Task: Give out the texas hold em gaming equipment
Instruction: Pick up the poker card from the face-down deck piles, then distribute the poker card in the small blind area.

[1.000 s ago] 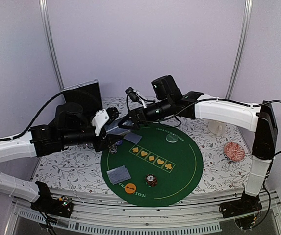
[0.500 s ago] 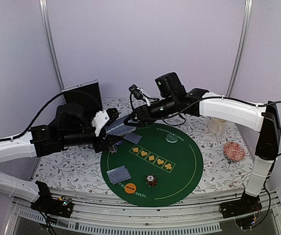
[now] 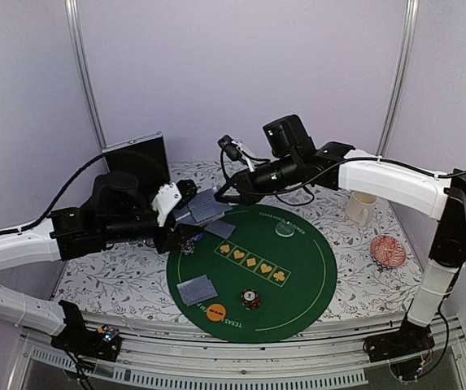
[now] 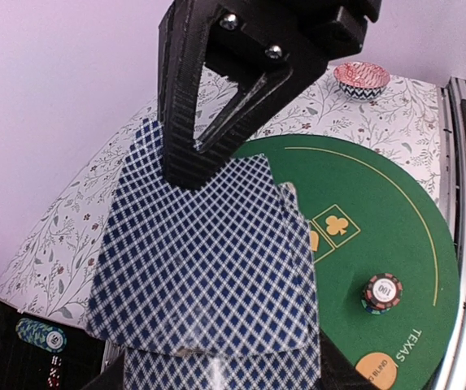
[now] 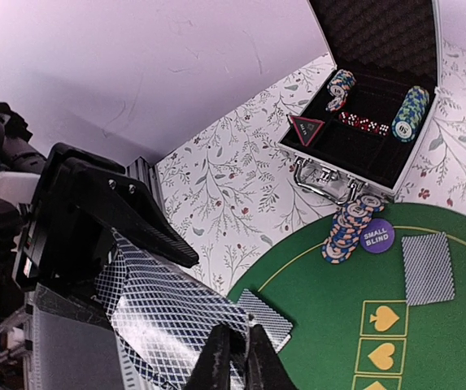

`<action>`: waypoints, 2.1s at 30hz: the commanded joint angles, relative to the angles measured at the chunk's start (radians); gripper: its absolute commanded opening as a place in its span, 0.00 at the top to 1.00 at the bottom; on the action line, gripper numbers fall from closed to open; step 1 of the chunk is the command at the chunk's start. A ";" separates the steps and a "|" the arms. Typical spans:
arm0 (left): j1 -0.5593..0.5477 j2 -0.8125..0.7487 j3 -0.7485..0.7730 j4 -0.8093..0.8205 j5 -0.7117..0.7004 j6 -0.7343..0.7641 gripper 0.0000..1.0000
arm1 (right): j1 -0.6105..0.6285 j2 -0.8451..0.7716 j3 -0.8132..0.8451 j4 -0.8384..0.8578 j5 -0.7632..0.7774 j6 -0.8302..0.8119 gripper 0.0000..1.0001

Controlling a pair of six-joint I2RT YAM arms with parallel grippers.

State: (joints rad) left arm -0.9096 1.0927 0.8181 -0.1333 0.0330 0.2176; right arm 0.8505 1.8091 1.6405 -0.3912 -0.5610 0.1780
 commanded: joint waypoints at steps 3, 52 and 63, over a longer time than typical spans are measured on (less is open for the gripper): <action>-0.008 -0.001 -0.003 0.034 0.009 0.014 0.50 | -0.007 -0.054 0.020 -0.043 0.071 -0.026 0.97; -0.009 -0.014 0.000 0.034 -0.012 0.014 0.50 | -0.181 0.579 -0.065 0.764 0.132 0.984 0.98; -0.009 -0.015 -0.002 0.033 -0.008 0.014 0.49 | -0.169 0.550 -0.150 0.816 0.142 1.027 0.88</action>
State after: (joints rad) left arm -0.9096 1.0927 0.8181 -0.1318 0.0254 0.2214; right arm 0.6811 2.3745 1.5299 0.3824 -0.4427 1.1831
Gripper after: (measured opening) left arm 0.508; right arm 0.098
